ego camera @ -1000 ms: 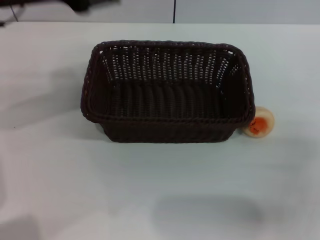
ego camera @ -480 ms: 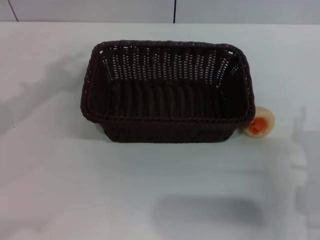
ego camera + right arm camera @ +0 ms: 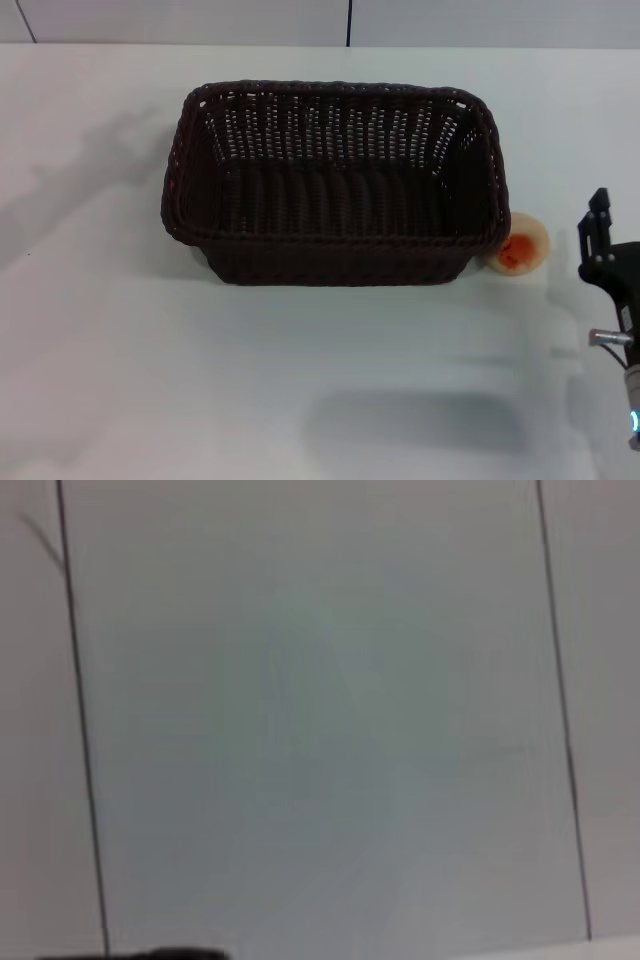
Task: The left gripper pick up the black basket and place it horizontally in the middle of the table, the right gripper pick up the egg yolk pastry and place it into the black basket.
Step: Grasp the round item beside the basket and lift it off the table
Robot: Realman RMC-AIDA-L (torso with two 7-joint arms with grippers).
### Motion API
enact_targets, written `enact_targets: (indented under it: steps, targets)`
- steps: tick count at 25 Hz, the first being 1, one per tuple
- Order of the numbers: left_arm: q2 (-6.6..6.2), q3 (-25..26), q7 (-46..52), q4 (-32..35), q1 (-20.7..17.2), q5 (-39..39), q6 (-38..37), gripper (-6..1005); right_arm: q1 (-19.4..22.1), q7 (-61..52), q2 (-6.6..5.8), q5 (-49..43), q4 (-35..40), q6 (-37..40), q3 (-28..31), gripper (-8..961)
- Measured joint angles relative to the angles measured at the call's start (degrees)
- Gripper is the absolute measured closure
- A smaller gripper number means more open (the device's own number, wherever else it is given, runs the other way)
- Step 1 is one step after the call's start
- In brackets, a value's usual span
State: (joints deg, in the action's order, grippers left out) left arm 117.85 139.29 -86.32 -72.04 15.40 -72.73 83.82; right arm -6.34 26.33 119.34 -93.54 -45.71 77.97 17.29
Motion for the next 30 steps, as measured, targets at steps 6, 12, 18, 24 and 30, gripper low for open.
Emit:
enact_targets:
  steps: [6, 12, 18, 24, 30]
  targets:
    - [-0.03, 0.0, -0.1, 0.0, -0.3, 0.0, 0.1, 552, -0.7, 0.1, -0.08, 0.0, -0.1, -4.6, -0.5, 428]
    - [-0.15, 0.9, -0.2, 0.0, -1.2, 0.0, 0.6, 553, -1.2, 0.5, -0.34, -1.3, -0.3, -7.0, -0.8, 428]
    - [-0.21, 0.9, -0.2, -0.1, -1.7, 0.1, 0.7, 553, -1.8, 0.5, -0.54, -1.8, 0.4, -8.3, -0.6, 429]
    - [-0.26, 0.9, -0.2, -0.1, -2.2, 0.2, 0.9, 553, -3.0, 0.1, -0.48, -1.7, 1.4, -11.0, 0.5, 429]
    - [-0.26, 1.7, -0.2, -0.1, -2.4, 0.2, 1.9, 552, -4.5, 0.0, -0.44, -1.6, 2.8, -14.3, 1.0, 429]
